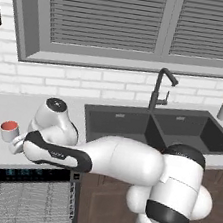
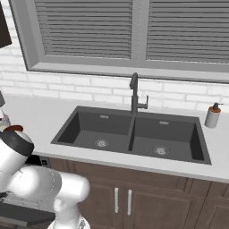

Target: Pick up the cup and bowl from the counter, place them in the dishwasher, and close the dishwasher door.

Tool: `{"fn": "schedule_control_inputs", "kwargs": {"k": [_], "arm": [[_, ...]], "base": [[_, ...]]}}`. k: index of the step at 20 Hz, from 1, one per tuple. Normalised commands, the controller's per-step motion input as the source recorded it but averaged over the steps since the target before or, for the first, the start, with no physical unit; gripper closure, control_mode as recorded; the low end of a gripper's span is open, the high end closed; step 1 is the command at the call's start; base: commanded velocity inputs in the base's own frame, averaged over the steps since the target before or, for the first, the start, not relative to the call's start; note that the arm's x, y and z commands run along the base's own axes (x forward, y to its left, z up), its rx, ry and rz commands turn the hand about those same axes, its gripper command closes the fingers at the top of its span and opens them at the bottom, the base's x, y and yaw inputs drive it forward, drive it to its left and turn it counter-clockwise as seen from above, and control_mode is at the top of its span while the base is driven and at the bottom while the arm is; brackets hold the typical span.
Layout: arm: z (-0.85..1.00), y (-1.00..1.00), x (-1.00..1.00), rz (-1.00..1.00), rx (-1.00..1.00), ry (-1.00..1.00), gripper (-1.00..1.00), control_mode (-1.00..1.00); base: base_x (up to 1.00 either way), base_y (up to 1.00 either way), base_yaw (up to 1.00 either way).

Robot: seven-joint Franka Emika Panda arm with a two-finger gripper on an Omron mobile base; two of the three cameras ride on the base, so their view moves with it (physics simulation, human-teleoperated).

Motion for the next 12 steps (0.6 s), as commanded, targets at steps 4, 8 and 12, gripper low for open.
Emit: {"fn": "schedule_control_inputs", "kwargs": {"k": [4, 8, 12], "arm": [[0.0, 0.37, 0.02, 0.05, -0.11, -0.07, -1.0, -1.0], [-0.11, 0.26, 0.19, 0.05, -0.08, -0.03, -1.0, -1.0], [-0.03, 0.2, 0.26, 0.01, -0.04, 0.02, -1.0, -1.0]], "base": [[0.0, 0.0, 0.0], [0.0, 0.0, 0.0], [0.0, 0.0, 0.0]]}}
